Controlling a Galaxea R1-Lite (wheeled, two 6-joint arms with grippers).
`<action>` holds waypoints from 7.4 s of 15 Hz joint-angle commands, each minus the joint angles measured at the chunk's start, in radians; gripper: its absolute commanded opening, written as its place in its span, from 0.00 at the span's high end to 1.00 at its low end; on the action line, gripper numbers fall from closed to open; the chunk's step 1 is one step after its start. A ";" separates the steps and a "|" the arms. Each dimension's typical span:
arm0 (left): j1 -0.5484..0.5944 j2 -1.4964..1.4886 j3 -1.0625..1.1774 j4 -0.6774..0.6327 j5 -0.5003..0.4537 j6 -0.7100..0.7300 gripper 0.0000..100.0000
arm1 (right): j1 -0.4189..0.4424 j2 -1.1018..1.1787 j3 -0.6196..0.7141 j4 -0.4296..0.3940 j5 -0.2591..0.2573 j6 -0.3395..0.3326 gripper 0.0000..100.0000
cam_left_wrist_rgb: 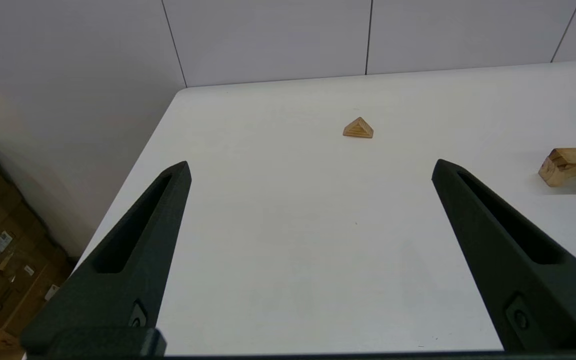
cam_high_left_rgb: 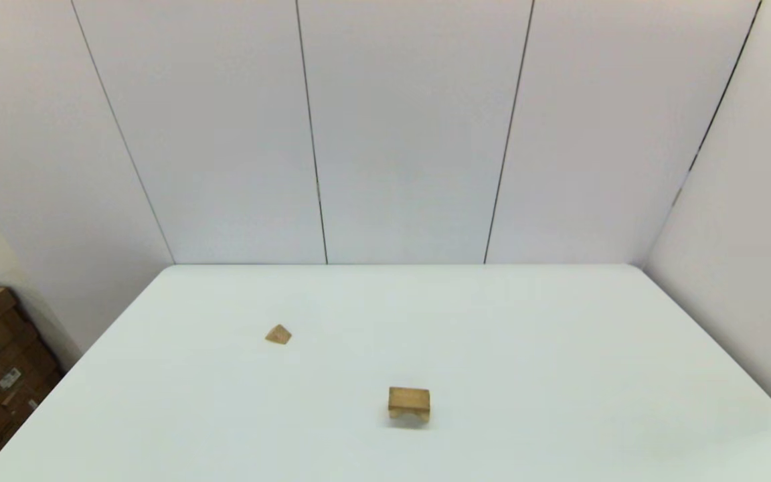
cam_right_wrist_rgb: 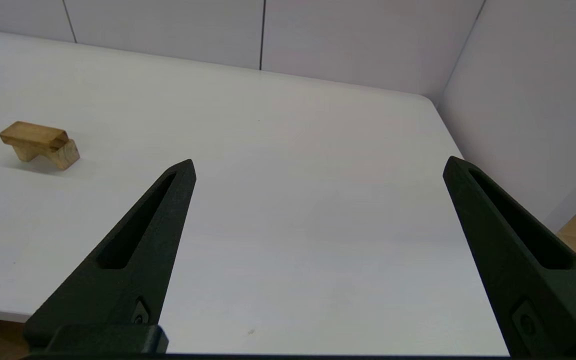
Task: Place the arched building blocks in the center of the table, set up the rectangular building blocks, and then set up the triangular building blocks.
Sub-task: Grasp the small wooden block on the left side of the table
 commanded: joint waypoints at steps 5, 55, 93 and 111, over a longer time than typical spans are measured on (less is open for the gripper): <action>0.000 0.002 0.000 0.000 0.000 0.001 0.00 | 0.000 0.000 0.000 -0.001 -0.031 0.102 0.00; -0.058 1.885 -1.227 0.229 -0.074 0.143 0.00 | 0.000 0.000 0.000 -0.001 -0.031 0.102 0.00; -0.178 2.451 -1.976 1.002 -0.114 1.340 0.00 | 0.000 0.000 0.002 -0.001 -0.031 0.102 0.00; -0.187 2.522 -1.985 0.888 -0.127 1.335 0.00 | 0.000 0.000 0.000 -0.001 -0.031 0.102 0.00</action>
